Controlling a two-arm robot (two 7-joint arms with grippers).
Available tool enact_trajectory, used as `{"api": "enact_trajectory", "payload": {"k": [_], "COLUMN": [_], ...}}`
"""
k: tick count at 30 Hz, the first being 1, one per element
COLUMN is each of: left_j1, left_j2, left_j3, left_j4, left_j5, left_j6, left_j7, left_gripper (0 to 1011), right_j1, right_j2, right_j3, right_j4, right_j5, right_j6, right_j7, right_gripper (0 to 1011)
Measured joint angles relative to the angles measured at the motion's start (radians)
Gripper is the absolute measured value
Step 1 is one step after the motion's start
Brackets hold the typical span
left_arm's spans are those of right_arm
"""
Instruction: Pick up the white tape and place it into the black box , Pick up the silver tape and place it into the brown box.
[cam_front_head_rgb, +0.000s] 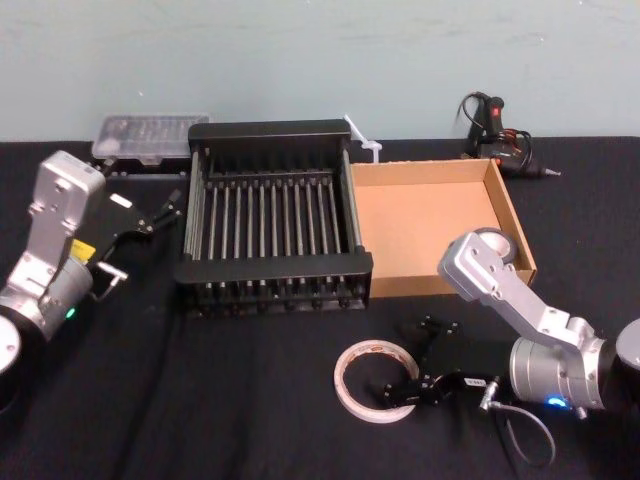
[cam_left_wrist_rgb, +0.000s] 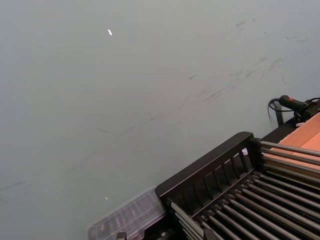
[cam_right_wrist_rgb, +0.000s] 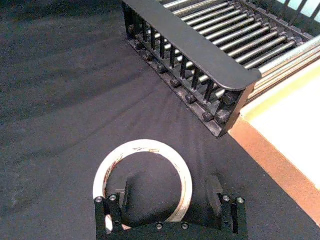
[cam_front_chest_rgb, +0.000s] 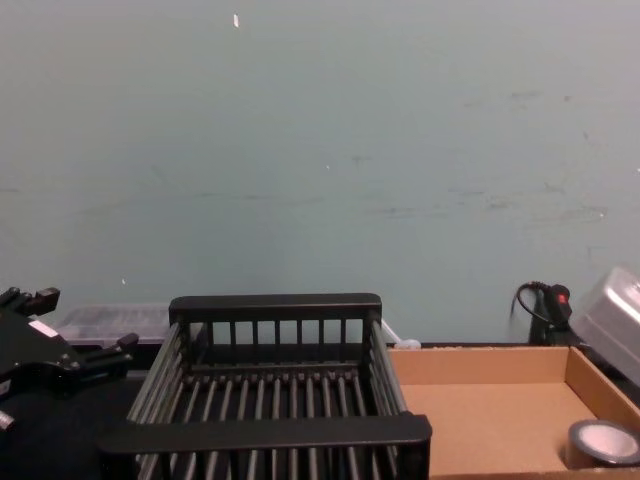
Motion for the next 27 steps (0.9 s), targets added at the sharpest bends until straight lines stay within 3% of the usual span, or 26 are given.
{"api": "enact_trajectory", "payload": {"k": [27], "left_j1": [0.0], "left_j2": [0.0], "left_j3": [0.0], "left_j4": [0.0], "left_j5": [0.0], "left_j6": [0.0], "left_j7": [0.0], "left_gripper": [1001], "right_j1": [0.008], "right_j2": [-0.014], "right_j3": [-0.009], "right_j4": [0.021], "right_j5": [-0.002], "right_j6": [0.013], "right_j7": [0.005], "right_gripper": [1002]}}
